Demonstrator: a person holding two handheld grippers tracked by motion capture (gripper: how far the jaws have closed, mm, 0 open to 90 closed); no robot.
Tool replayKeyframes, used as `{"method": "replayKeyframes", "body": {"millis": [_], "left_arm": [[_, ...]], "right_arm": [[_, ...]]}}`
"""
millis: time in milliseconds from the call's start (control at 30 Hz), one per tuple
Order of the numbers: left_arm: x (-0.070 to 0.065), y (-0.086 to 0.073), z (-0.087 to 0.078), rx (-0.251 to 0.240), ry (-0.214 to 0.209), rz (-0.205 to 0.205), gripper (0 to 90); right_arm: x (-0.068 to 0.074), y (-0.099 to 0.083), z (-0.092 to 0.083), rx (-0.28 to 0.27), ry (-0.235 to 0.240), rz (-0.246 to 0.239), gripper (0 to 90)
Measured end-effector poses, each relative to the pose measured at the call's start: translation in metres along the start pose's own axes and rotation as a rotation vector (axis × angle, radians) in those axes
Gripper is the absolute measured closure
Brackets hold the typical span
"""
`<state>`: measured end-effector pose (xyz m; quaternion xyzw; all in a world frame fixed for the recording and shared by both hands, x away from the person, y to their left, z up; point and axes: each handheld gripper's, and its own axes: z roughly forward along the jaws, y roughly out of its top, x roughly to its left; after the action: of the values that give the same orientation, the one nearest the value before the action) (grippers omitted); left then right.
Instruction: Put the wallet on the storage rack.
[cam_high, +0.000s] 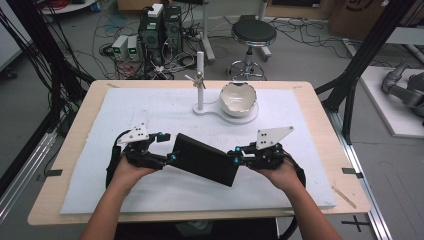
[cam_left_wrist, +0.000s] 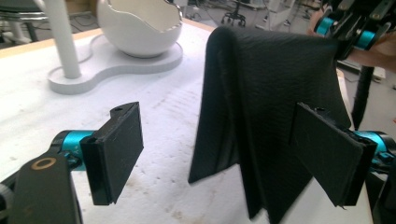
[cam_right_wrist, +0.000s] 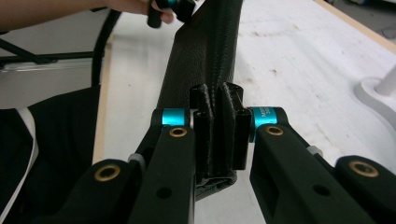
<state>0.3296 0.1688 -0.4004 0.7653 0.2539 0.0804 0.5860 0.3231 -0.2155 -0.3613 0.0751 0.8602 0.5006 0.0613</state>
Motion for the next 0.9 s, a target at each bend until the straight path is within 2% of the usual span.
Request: {"method": "replayKeyframes", "body": {"millis": [100,233,400,433,500,567,600,667,767,833,900], "left_arm": [[-0.002,0.000,0.004,0.000,-0.035,0.002,17.9],[-0.005,0.000,0.009,-0.011,-0.110,-0.006,18.7],[-0.012,0.001,0.018,0.006,-0.133,0.002,19.1],[-0.013,0.001,0.019,0.014,-0.136,0.007,21.6],[-0.013,0.001,0.018,0.036,-0.126,0.015,32.7],[-0.012,0.000,0.013,0.015,-0.123,0.015,51.9],[-0.012,0.000,0.011,0.002,-0.128,0.022,57.3],[-0.013,0.001,0.009,-0.001,-0.132,0.032,64.0],[-0.016,0.004,0.006,-0.014,-0.166,0.049,72.7],[-0.019,0.008,0.005,-0.007,-0.176,0.067,74.5],[-0.023,0.012,0.004,0.003,-0.179,0.090,75.0]], "right_arm": [[0.001,0.001,0.000,-0.006,0.010,-0.017,84.9],[0.002,0.002,0.001,-0.019,0.038,-0.037,84.9],[0.000,0.002,0.002,-0.024,0.040,-0.033,84.8],[-0.001,0.001,0.002,-0.022,0.037,-0.030,84.8],[-0.003,0.000,0.002,-0.017,0.033,-0.018,84.7],[-0.005,-0.004,0.001,-0.022,0.032,-0.007,84.6],[-0.006,-0.005,0.000,-0.026,0.025,-0.002,84.6],[-0.007,-0.007,0.000,-0.040,0.018,0.011,84.3],[-0.010,-0.010,-0.001,-0.063,0.006,0.023,83.4],[-0.012,-0.013,-0.003,-0.088,0.002,0.048,81.1],[-0.012,-0.015,-0.003,-0.105,-0.024,0.063,75.5]]}}
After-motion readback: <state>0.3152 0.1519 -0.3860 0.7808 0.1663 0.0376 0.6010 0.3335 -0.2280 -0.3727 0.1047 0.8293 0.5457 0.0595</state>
